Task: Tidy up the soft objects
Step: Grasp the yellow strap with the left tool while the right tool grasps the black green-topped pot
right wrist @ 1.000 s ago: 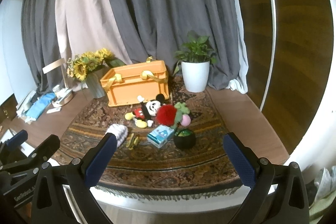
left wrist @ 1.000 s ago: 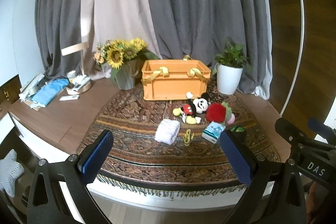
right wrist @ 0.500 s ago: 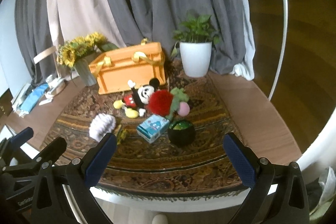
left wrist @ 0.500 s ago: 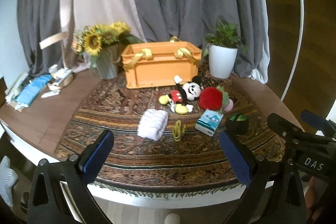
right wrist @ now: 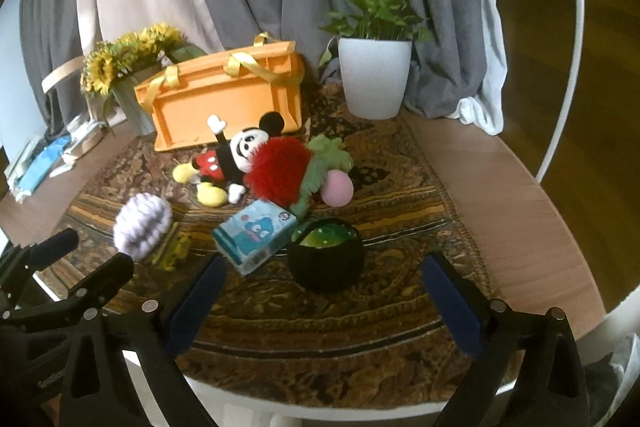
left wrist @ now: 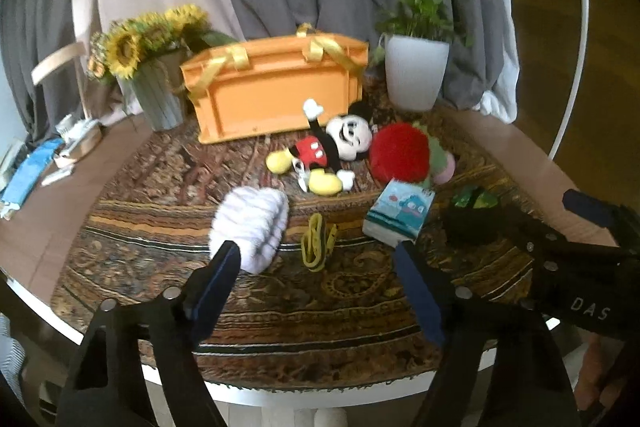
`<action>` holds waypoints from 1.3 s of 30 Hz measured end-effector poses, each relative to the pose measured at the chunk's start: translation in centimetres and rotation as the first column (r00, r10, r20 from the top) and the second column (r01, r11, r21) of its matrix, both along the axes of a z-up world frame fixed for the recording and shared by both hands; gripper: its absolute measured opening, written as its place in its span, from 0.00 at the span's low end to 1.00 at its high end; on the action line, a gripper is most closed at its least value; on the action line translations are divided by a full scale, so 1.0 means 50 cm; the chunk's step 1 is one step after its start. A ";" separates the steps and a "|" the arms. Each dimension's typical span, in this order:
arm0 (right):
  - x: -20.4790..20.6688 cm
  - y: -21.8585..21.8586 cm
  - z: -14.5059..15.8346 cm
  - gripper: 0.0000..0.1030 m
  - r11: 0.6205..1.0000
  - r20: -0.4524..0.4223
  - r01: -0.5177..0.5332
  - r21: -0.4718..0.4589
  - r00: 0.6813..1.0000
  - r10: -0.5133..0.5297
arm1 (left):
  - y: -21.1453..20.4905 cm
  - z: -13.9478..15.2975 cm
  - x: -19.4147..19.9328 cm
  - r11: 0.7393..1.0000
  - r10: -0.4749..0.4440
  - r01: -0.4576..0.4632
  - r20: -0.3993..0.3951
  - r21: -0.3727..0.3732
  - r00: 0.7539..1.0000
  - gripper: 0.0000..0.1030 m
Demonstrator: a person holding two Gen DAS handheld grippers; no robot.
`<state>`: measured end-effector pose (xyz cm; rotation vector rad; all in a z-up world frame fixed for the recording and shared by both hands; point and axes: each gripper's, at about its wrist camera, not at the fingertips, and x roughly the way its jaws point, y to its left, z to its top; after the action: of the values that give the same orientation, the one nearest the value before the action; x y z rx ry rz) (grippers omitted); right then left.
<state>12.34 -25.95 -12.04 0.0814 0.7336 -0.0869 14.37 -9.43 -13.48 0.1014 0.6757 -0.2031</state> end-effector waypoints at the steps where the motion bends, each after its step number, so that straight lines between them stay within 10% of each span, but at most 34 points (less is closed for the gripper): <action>1: 0.007 -0.001 -0.008 0.95 1.000 -0.002 -0.001 -0.004 1.000 0.001 | -0.004 -0.011 0.012 1.000 -0.002 0.002 -0.011 0.004 1.000 0.69; 24: 0.111 -0.001 -0.115 0.71 1.000 -0.089 0.006 0.030 0.996 -0.003 | -0.019 -0.147 0.155 1.000 -0.005 0.004 -0.185 -0.003 0.983 0.33; 39: 0.073 0.011 -0.067 0.63 0.998 -0.051 -0.003 0.056 0.999 0.006 | -0.003 -0.099 0.118 0.998 -0.035 0.027 -0.143 -0.059 0.989 0.26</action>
<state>15.99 -25.38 -15.41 0.1310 0.7874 -0.0647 20.27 -9.59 -18.45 0.0433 0.8116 -0.2610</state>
